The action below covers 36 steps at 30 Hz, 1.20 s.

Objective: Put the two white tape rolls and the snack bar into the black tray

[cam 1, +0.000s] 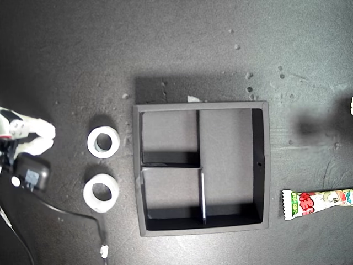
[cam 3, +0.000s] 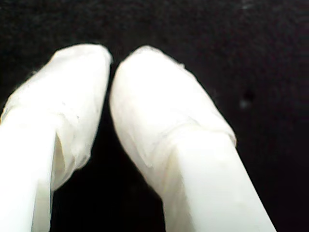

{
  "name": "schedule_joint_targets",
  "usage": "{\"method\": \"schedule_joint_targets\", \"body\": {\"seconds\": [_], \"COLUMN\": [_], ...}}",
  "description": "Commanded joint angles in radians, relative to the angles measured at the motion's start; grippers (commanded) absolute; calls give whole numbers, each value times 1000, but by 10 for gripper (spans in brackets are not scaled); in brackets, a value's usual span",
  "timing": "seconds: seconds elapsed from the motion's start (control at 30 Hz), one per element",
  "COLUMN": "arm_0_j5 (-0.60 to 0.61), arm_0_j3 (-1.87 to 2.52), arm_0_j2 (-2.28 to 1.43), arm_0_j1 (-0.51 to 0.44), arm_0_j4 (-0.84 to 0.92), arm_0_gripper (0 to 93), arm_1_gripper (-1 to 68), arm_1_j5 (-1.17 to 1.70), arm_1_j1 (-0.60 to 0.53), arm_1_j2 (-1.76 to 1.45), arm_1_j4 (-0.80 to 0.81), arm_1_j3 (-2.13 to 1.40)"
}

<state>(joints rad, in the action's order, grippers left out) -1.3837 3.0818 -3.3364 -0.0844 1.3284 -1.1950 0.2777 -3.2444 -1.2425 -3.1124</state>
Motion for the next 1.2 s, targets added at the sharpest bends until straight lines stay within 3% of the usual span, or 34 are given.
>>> {"method": "schedule_joint_targets", "body": {"seconds": [0.0, 0.07, 0.17, 0.27, 0.33, 0.43, 0.53, 0.7, 0.93, 1.17], "arm_0_j5": [87, 172, 179, 471, 532, 581, 597, 568, 541, 548], "arm_0_j3": [57, 57, 57, 57, 38, -29, -216, -591, -690, -732], "arm_0_j2": [-51, -51, -51, -49, -49, -51, 55, 641, 991, 1158], "arm_0_j1": [17, 6, -9, -15, 43, 77, 28, -60, -147, -160], "arm_0_j4": [-126, -222, -327, -566, -621, -623, -557, -451, -488, -537], "arm_0_gripper": [0, 0, 0, 2, 119, 178, 194, 180, 166, 164], "arm_1_gripper": [-2, -2, -2, -3, -3, -3, -3, -3, -3, -3], "arm_1_j5": [69, 183, 328, 457, 460, 330, 176, 127, 94, 66], "arm_1_j1": [-48, -97, -161, -210, -219, -224, -216, -184, -184, -209], "arm_1_j2": [-3, -3, -3, -3, -3, -3, -3, -3, -3, -3], "arm_1_j4": [89, 207, 383, 514, 551, 594, 591, 566, 515, 485], "arm_1_j3": [-12, -12, -12, -12, -12, -12, -12, -12, -12, -12]}}
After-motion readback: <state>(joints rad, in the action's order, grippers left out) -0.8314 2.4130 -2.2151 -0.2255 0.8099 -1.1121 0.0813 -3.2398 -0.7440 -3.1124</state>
